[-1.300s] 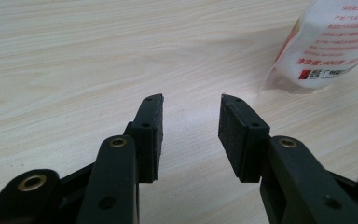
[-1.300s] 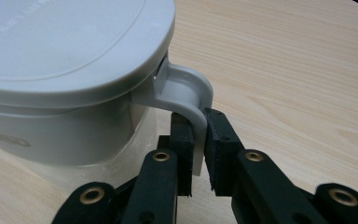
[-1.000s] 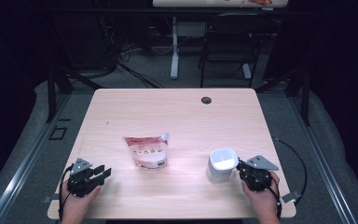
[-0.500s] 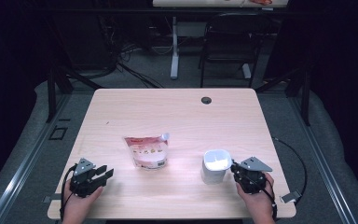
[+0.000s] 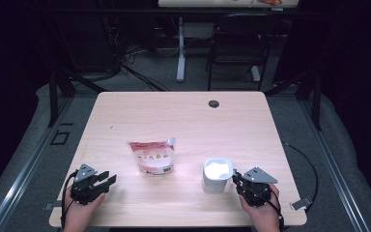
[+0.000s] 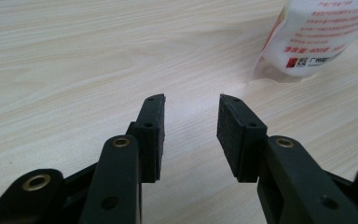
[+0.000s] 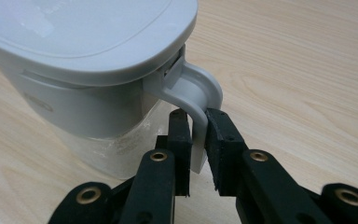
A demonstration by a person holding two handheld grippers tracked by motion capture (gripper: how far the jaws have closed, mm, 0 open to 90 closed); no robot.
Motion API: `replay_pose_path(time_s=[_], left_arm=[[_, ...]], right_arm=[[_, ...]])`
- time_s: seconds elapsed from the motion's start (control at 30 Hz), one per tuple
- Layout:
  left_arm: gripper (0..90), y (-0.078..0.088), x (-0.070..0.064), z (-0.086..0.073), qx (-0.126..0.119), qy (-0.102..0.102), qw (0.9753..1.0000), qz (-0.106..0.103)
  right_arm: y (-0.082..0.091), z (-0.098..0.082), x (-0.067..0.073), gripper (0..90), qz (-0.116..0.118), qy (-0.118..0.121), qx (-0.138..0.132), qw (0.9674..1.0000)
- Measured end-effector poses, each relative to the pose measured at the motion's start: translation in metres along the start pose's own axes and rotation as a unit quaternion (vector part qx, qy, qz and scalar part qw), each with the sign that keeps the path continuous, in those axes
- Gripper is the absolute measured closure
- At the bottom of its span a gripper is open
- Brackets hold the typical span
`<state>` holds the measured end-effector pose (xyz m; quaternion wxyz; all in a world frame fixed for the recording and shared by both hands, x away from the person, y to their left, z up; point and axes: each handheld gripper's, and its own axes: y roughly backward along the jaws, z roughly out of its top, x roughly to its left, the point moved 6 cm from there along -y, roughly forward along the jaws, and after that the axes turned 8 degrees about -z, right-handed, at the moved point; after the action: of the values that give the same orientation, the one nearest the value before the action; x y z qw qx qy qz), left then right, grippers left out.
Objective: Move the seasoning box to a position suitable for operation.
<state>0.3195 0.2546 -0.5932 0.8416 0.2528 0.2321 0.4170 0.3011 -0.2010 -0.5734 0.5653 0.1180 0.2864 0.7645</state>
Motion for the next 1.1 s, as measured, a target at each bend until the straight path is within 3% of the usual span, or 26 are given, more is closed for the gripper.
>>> replay_pose_path(time_s=[0.2, 0.43, 0.53, 0.73, 0.9, 1.0, 1.1], left_arm=[[62.2, 0.0, 0.0, 0.0, 0.001, -0.002, 1.0, 0.002], [62.4, 0.001, 0.003, 0.0, -0.003, 0.005, 1.0, 0.001], [62.4, 0.002, 0.003, -0.001, -0.005, 0.006, 1.0, 0.0], [62.0, 0.003, 0.003, -0.001, -0.005, 0.006, 1.0, 0.002], [60.1, 0.002, 0.003, -0.001, -0.001, 0.003, 1.0, 0.002], [58.8, 0.001, 0.003, -0.001, 0.002, 0.004, 1.0, 0.002], [57.8, 0.001, 0.003, -0.001, 0.005, 0.005, 1.0, -0.001]], right_arm=[[0.0, 0.0, 0.002, 75.9, 0.022, 0.005, -0.006, 0.9997], [0.013, -0.001, -0.001, 72.7, 0.059, -0.011, -0.021, 0.998], [0.015, -0.001, -0.005, 66.3, 0.06, -0.01, -0.03, 0.9977], [0.02, 0.003, -0.009, 63.4, 0.055, -0.015, -0.04, 0.9975], [0.022, 0.011, -0.016, 65.2, 0.049, -0.017, -0.034, 0.9981], [0.027, 0.026, -0.024, 67.2, 0.078, -0.043, -0.019, 0.9958], [0.028, 0.041, -0.031, 67.4, 0.09, -0.059, 0.0, 0.9942]])
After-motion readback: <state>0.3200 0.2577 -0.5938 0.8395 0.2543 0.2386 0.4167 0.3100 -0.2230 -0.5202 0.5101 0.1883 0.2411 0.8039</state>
